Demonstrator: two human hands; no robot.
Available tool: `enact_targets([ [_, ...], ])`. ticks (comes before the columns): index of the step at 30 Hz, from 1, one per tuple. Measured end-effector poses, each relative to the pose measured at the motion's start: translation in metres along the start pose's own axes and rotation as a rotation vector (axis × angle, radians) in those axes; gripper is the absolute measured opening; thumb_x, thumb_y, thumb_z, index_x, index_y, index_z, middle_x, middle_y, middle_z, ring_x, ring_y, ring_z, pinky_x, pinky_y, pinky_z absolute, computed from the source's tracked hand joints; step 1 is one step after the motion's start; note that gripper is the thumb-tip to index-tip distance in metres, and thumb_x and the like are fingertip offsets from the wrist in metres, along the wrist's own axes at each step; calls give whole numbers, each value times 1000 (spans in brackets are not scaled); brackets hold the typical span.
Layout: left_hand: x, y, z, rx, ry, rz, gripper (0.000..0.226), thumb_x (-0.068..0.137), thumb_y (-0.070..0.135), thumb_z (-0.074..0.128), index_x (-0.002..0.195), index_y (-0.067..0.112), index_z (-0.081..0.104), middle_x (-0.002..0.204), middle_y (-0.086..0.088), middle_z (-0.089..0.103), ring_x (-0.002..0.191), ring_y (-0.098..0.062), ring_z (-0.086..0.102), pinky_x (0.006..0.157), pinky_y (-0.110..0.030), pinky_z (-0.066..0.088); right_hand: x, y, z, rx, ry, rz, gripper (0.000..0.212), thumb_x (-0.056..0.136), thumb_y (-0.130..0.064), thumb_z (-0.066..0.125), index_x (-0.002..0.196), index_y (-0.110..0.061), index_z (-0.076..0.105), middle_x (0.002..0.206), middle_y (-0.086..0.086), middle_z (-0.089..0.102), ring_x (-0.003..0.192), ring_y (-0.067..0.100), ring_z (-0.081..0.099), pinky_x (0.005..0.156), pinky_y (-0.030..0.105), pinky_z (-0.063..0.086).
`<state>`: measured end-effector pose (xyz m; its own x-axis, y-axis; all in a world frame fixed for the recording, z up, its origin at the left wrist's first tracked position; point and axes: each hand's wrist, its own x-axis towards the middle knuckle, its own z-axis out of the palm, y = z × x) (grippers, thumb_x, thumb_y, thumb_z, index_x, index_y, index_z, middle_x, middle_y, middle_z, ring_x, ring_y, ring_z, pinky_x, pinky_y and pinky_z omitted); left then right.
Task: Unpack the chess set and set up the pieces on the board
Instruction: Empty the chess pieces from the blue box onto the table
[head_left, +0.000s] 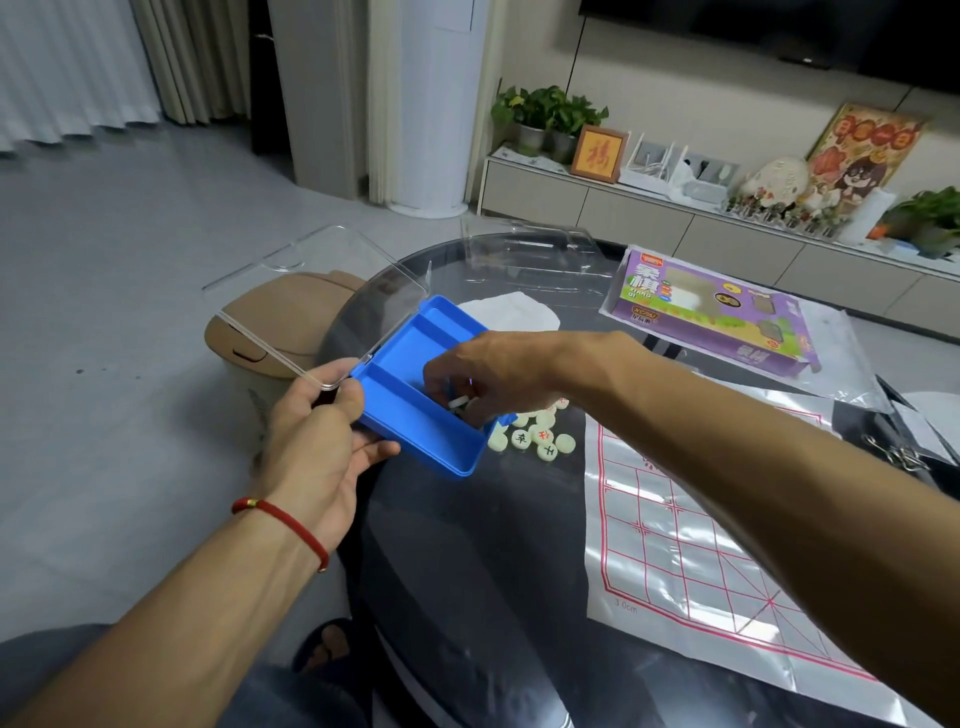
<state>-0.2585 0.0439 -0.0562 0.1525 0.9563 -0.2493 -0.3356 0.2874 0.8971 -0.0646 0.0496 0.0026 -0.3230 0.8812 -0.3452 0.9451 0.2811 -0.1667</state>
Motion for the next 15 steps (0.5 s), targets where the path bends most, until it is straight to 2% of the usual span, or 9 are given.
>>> enact_targets([
  [4,0,2,-1,-30,0,-34,22,105,11,48,123,15,59,106,-11,71,79,-25,71,52,-30,53,-1,0,0,10,75,-10,22,87,-14,72,100,-29,63,87,-14,62,77,8,57,70,28,50],
  [8,2,0,-2,-43,14,-45,22,105,11,47,124,14,58,109,-12,70,78,-24,71,51,-30,53,-4,-1,-2,13,131,-25,19,84,-14,75,98,-24,67,88,-16,63,78,4,54,68,21,44],
  [11,3,1,-2,-48,24,-51,24,105,13,47,126,14,57,109,-11,71,79,-23,72,53,-30,54,-8,-2,-1,48,200,-18,17,80,-13,74,89,-25,68,85,-13,67,75,4,57,69,24,48],
  [15,1,4,-1,-54,21,-43,24,105,14,47,128,14,56,110,-10,70,81,-23,72,56,-30,55,-16,6,-5,149,330,29,14,78,-23,83,84,-27,71,78,-13,69,70,4,64,66,23,53],
])
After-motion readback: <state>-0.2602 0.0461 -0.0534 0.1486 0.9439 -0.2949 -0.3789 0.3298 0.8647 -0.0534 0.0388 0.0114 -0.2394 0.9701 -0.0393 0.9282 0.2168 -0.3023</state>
